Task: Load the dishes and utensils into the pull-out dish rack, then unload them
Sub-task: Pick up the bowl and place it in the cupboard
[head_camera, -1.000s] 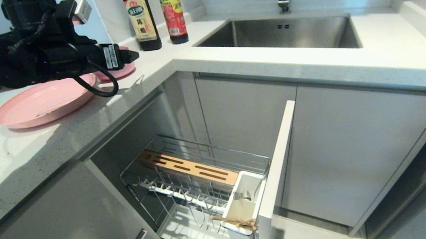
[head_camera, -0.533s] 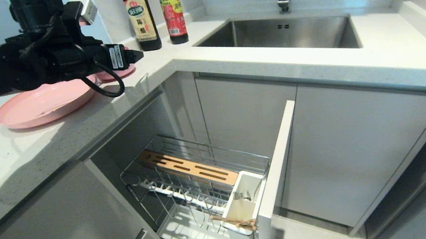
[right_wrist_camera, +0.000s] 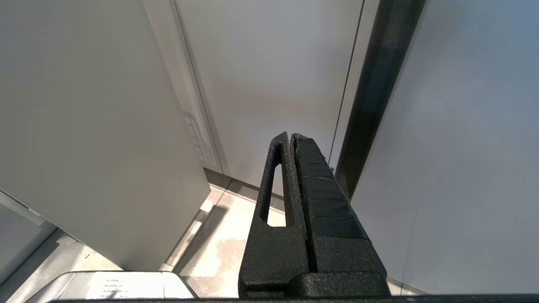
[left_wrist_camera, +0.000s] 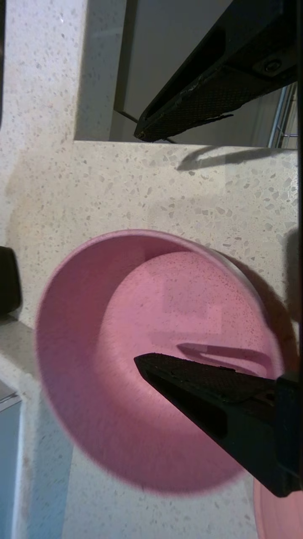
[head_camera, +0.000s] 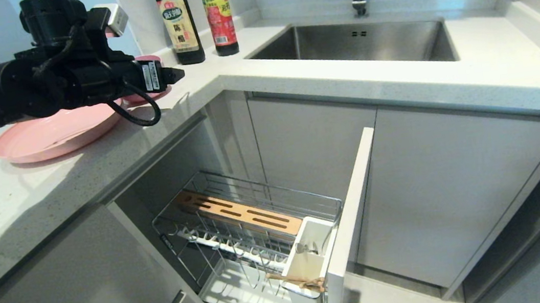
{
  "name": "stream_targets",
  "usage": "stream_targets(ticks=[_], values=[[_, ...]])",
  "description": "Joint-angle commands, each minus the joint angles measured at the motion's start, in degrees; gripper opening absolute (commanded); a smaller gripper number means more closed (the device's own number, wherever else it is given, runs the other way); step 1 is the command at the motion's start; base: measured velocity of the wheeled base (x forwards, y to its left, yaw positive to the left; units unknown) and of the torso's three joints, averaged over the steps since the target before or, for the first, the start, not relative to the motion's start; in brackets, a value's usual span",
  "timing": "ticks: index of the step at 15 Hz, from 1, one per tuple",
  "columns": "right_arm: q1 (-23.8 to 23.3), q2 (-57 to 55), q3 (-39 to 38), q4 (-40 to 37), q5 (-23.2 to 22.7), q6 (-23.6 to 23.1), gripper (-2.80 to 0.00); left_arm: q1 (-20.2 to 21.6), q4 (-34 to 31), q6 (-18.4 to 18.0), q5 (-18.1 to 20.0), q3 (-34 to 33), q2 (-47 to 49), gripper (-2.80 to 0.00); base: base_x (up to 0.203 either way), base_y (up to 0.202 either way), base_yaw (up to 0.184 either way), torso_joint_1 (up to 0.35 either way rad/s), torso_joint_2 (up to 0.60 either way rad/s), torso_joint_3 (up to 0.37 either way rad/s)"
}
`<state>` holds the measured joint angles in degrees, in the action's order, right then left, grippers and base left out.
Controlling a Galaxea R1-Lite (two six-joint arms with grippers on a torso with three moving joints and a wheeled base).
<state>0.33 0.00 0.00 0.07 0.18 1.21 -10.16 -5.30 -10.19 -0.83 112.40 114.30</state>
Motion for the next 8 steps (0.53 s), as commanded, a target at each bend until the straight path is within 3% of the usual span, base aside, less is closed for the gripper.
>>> stream_targets(ticks=[1, 8], values=[[0.02, 0.00, -0.09, 0.01, -0.01, 0.02, -2.80, 0.14, -0.26, 0.00, 0.04, -0.01, 0.70, 0.00, 0.000, 0.000, 0.000, 0.000, 0.00, 0.000], [0.02, 0.00, -0.09, 0.01, -0.01, 0.02, -2.80, 0.14, -0.57, 0.00, 0.04, -0.07, 1.10, 0.00, 0.000, 0.000, 0.000, 0.000, 0.00, 0.000]])
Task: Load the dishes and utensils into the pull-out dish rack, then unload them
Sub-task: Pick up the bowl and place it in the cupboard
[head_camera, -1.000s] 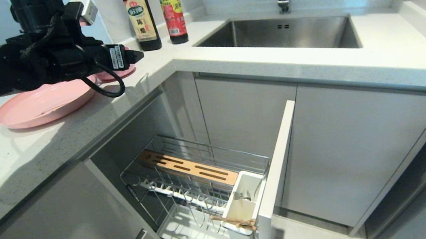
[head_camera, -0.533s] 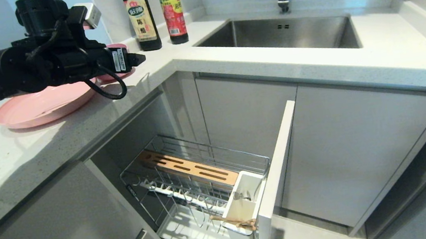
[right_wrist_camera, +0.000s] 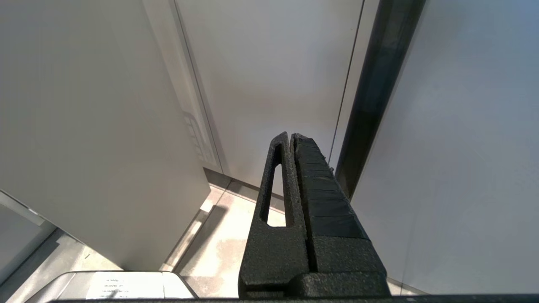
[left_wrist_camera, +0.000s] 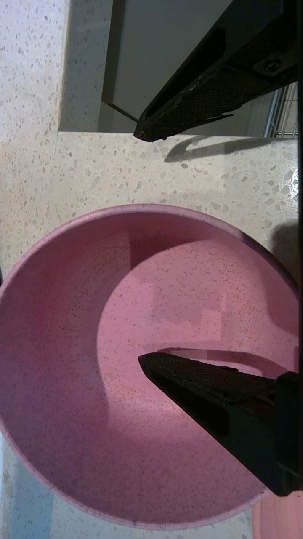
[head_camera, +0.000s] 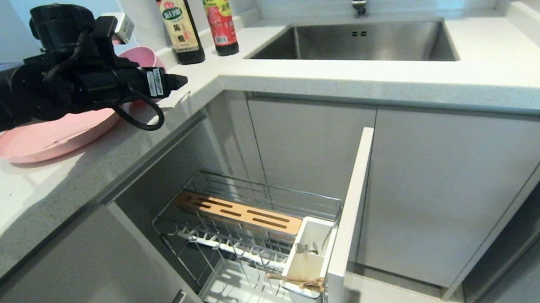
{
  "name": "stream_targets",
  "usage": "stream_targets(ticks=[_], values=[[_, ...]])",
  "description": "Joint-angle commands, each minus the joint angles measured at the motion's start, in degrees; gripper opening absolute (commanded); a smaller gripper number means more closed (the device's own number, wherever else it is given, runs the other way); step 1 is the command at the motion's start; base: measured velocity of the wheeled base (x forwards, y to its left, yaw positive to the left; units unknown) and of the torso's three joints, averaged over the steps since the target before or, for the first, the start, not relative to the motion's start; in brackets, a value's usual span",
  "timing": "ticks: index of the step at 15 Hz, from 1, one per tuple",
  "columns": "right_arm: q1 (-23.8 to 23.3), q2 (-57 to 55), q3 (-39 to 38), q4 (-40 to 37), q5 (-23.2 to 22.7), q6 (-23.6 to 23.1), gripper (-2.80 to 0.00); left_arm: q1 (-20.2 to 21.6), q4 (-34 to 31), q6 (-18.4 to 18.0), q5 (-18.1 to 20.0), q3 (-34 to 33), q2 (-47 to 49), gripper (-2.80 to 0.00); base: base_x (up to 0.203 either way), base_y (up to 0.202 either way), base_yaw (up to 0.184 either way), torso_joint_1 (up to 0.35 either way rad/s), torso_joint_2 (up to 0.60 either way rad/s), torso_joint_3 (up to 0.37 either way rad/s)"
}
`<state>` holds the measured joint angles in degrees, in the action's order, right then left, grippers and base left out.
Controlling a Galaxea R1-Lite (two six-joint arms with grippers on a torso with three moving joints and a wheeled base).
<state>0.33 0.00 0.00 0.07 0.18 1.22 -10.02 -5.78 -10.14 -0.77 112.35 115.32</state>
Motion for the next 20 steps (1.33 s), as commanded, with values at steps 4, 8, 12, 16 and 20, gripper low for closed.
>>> stream_targets(ticks=[4, 8, 12, 16, 20], values=[[0.02, 0.00, -0.09, 0.01, -0.01, 0.01, -2.80, 0.00, -0.11, 0.03, -0.02, -0.02, 0.17, 0.00, 0.000, 0.000, 0.000, 0.000, 0.00, 0.000], [0.02, 0.00, -0.09, 0.01, -0.01, 0.01, -2.80, 0.00, -0.11, 0.12, -0.11, -0.02, 0.17, 0.00, 0.000, 0.000, 0.000, 0.000, 0.00, 0.000], [0.02, 0.00, -0.09, 0.01, -0.01, 0.01, -2.80, 0.00, -0.11, 0.12, -0.11, -0.02, 0.16, 0.00, 0.000, 0.000, 0.000, 0.000, 0.00, 0.000], [0.04, 0.00, -0.09, 0.01, -0.01, 0.01, -2.80, 0.00, -0.20, 0.21, -0.20, -0.02, 0.08, -2.80, 0.000, 0.000, 0.000, 0.000, 0.00, 0.000], [0.02, 0.00, -0.09, 0.01, -0.01, 0.01, -2.80, 0.00, -0.20, 0.29, -0.11, -0.02, 0.00, -2.80, 0.000, 0.000, 0.000, 0.000, 0.00, 0.000]])
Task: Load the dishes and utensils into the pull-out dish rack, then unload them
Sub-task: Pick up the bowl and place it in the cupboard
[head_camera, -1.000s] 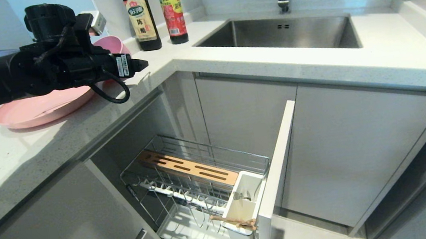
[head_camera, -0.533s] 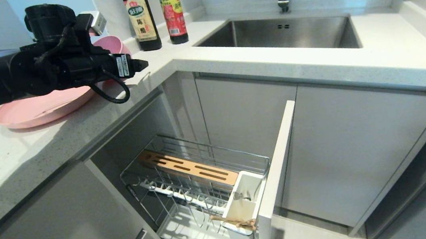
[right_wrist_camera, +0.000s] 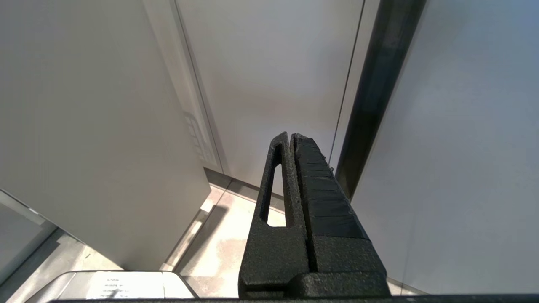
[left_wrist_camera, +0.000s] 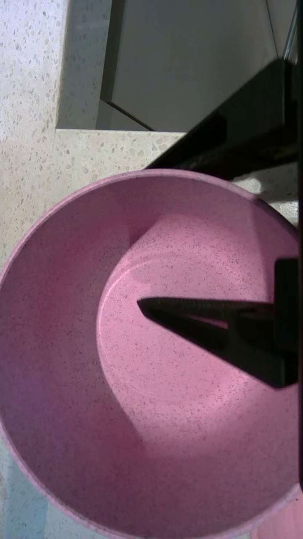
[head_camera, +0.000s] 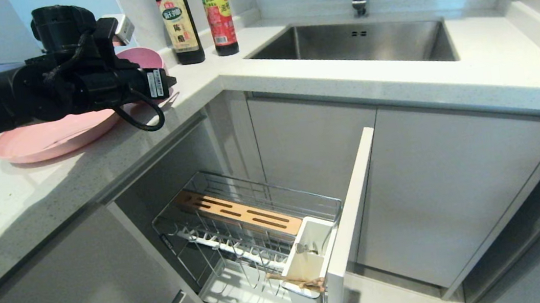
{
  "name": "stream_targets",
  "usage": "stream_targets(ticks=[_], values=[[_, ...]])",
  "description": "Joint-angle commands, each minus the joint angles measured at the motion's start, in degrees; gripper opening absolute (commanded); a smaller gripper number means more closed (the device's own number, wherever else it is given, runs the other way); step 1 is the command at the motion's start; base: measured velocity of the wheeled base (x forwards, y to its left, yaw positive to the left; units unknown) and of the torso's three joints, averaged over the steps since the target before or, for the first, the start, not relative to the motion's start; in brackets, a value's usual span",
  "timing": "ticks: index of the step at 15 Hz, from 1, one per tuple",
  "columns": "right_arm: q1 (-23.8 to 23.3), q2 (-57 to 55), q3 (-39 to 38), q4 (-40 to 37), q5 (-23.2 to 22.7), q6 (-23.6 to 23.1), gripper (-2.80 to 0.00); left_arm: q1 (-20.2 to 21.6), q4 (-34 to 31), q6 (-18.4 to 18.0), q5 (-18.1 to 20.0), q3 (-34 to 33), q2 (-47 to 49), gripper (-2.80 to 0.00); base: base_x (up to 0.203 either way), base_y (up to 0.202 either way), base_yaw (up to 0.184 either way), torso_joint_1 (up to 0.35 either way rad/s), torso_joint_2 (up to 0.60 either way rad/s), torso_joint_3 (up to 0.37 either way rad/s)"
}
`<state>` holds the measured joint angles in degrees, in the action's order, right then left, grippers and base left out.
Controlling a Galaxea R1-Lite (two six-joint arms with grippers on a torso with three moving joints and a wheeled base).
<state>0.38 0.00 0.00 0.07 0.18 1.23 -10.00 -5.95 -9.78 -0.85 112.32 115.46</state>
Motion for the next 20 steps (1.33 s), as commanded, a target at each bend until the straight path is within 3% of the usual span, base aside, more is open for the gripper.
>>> stream_targets(ticks=[1, 16, 20], values=[[-0.02, 0.00, -0.09, 0.01, -0.01, 0.00, -2.80, -0.02, 0.05, -0.06, -0.03, 0.00, -0.14, -2.80, 0.000, 0.000, 0.000, 0.000, 0.00, 0.000], [-0.02, 0.00, -0.09, 0.01, -0.01, 0.00, -2.80, -0.20, -0.20, 0.55, 0.06, -0.09, -0.45, -2.80, 0.000, 0.000, 0.000, 0.000, 0.00, 0.000], [-0.03, 0.00, -0.09, 0.01, -0.01, 0.00, -2.80, -0.21, 0.49, -0.55, -2.18, -0.08, -1.86, -2.80, 0.000, 0.000, 0.000, 0.000, 0.00, 0.000]])
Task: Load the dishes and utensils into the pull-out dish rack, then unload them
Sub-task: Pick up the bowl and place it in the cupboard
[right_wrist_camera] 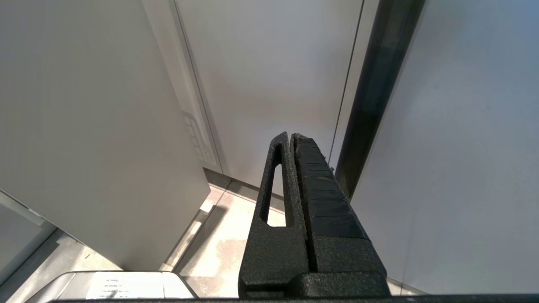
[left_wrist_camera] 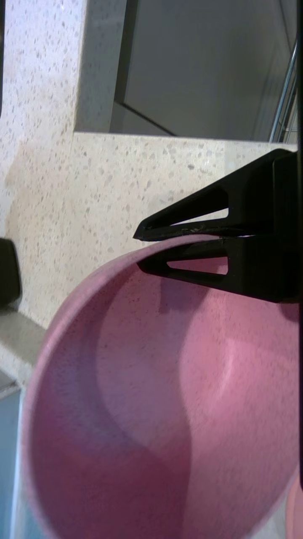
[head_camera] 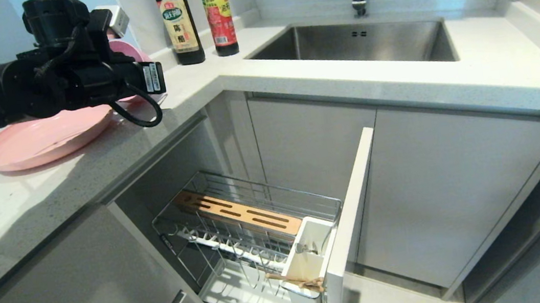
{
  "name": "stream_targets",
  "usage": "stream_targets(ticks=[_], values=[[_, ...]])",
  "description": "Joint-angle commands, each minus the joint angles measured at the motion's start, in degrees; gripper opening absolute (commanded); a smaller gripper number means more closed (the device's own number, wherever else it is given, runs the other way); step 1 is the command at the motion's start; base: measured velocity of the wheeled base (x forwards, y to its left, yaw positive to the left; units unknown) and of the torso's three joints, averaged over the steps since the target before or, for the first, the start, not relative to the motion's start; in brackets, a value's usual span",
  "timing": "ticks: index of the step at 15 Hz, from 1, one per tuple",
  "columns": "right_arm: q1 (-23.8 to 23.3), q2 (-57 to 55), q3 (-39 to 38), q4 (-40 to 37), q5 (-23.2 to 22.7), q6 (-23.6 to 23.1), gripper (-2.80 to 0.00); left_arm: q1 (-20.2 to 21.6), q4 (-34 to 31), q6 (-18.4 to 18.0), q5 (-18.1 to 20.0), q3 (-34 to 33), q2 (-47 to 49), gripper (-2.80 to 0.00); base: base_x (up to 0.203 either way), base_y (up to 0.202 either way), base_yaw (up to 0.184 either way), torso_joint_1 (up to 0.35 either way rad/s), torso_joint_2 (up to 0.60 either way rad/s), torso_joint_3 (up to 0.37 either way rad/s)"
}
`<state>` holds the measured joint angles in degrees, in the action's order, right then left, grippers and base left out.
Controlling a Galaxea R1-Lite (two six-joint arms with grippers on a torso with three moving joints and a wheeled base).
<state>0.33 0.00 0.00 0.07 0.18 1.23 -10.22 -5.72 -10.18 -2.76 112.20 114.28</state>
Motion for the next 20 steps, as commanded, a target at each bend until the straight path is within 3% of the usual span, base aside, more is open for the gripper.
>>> stream_targets(ticks=[1, 4, 7, 9, 11, 14, 18, 20], values=[[0.02, 0.00, -0.09, 0.01, -0.01, 0.00, -2.80, -0.05, 0.42, -1.54, -1.63, 0.04, -1.79, -2.80, 0.000, 0.000, 0.000, 0.000, 0.00, 0.000], [0.02, 0.00, -0.09, 0.01, -0.01, 0.00, -2.80, -1.04, 6.23, -3.56, -2.45, -0.05, -4.17, -2.80, 0.000, 0.000, 0.000, 0.000, 0.00, 0.000], [0.02, 0.00, -0.09, 0.01, -0.01, 0.00, -2.80, -4.60, 20.00, -3.68, -2.48, -0.05, -5.45, -2.80, 0.000, 0.000, 0.000, 0.000, 0.00, 0.000], [0.02, 0.00, -0.09, 0.01, -0.01, 0.00, -2.80, -6.73, 24.50, -3.00, -2.89, -0.23, -6.89, -2.80, 0.000, 0.000, 0.000, 0.000, 0.00, 0.000], [0.02, 0.00, -0.09, 0.01, -0.01, 0.00, -2.80, -10.16, 26.90, 0.24, -5.24, -4.01, -12.04, -2.80, 0.000, 0.000, 0.000, 0.000, 0.00, 0.000], [0.02, 0.00, -0.09, 0.01, -0.01, 0.00, -2.80, -17.63, 29.35, 14.44, -7.04, -11.51, -21.11, -2.80, 0.000, 0.000, 0.000, 0.000, 0.00, 0.000], [0.02, 0.00, -0.09, 0.01, -0.01, 0.00, -2.80, -24.05, 30.00, 38.95, -7.74, -26.84, -32.42, -2.80, 0.000, 0.000, 0.000, 0.000, 0.00, 0.000], [0.02, 0.00, -0.09, 0.01, -0.01, 0.00, -2.80, -25.90, 30.18, 46.03, -8.94, -34.20, -36.18, -2.80, 0.000, 0.000, 0.000, 0.000, 0.00, 0.000]])
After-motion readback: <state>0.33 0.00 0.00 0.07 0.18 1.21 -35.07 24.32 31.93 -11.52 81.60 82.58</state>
